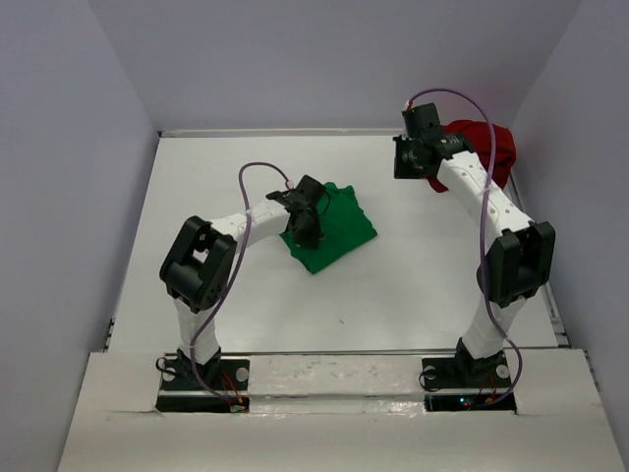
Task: Fold and stack the t-shirts
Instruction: Fold the tshirt
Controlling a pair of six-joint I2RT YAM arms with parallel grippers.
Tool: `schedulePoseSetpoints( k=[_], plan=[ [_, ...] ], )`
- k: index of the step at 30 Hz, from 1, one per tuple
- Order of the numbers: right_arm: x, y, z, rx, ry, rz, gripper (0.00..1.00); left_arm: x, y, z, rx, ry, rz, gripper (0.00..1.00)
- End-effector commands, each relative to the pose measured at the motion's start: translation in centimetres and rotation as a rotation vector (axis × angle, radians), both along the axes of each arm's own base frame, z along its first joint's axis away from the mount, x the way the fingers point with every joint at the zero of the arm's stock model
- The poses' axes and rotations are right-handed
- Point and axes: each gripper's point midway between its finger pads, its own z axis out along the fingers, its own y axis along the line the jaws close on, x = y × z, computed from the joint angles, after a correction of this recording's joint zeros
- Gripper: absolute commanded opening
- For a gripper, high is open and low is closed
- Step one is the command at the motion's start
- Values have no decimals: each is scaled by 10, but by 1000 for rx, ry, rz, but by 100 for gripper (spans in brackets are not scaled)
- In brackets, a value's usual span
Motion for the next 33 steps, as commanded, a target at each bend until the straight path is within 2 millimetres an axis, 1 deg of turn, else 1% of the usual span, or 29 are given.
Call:
schedulePoseSetpoints(
  k=[1, 2, 5, 7, 8, 9, 10, 11, 12, 13, 14, 15, 16, 18, 19, 22, 24, 25, 26, 27, 28, 29, 30, 33],
  plan=[
    [6, -5, 37, 39, -102, -12, 0, -10, 5, -27, 36, 100, 15, 0],
    [6, -5, 43, 44, -116, -11, 0, -10, 3, -29, 30, 116, 19, 0],
    [6, -4, 50, 50, -130, -8, 0, -15, 4, -42, 43, 169, 27, 0],
    [6, -4, 50, 52, -129, -8, 0, -15, 2, -48, 39, 199, 28, 0],
    [5, -4, 48, 51, -124, -7, 0, -10, 0, -46, 36, 192, 28, 0],
    [5, -3, 46, 52, -118, 0, 0, -9, 4, -50, 56, 202, 33, 0],
    [5, -2, 43, 52, -111, 0, 0, -6, 5, -51, 69, 199, 31, 0],
    [5, -2, 41, 52, -106, -1, 0, 6, 4, -46, 76, 169, 35, 0],
    [4, -2, 37, 50, -97, 0, 0, 6, 10, -54, 111, 192, 39, 0],
    [4, -2, 35, 51, -92, 2, 0, 20, 12, -49, 119, 167, 47, 0],
    [4, -2, 35, 51, -92, 2, 0, 23, 17, -51, 140, 179, 52, 0],
    [4, -2, 35, 49, -94, 2, 0, 26, 22, -59, 163, 193, 59, 0],
    [5, -1, 34, 49, -93, 6, 0, 40, 26, -53, 191, 157, 73, 0],
    [5, -2, 35, 47, -94, 6, 0, 45, 33, -54, 217, 170, 84, 0],
    [6, -2, 35, 46, -96, 5, 0, 52, 38, -53, 227, 165, 102, 0],
    [7, 0, 35, 51, -94, 10, 0, 57, 47, -48, 232, 159, 119, 0],
    [8, 3, 32, 59, -85, 20, 0, 56, 53, -47, 246, 157, 128, 0],
    [10, 6, 26, 66, -70, 28, 0, 55, 58, -48, 263, 156, 136, 0],
    [9, 7, 26, 72, -68, 33, 0, 52, 60, -49, 267, 163, 140, 0],
    [9, 10, 18, 75, -50, 42, 0, 48, 65, -52, 283, 170, 144, 0],
    [9, 14, 12, 85, -35, 62, 0, 47, 66, -51, 286, 164, 146, 0],
    [6, 26, 4, 128, -8, 115, 0, 47, 71, -51, 300, 157, 157, 0],
    [5, 33, -11, 148, 35, 142, 0, 45, 72, -51, 305, 152, 156, 0],
    [5, 40, -34, 167, 87, 166, 0, 44, 73, -51, 305, 141, 138, 0]
  ],
)
